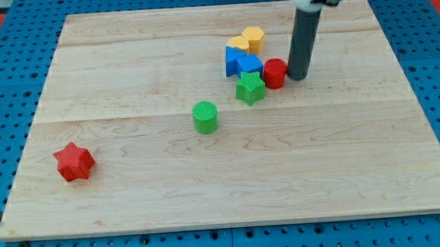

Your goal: Slide the red circle to the bottom center

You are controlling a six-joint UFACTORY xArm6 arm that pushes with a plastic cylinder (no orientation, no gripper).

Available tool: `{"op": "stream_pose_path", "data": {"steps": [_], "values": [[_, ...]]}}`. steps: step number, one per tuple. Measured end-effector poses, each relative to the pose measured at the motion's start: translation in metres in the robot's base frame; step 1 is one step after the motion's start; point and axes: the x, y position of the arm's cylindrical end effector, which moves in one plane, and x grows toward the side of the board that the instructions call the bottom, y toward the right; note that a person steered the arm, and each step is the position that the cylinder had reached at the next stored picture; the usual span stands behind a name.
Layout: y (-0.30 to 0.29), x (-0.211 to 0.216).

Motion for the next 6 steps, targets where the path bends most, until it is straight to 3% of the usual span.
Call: {"op": "stream_pose_path", "data": {"steps": [2,3,5,6], "values": [[0.027,-0.054],[-0.039,-0.043],[-0.08,0.049],[-0.063,0.064]]}}
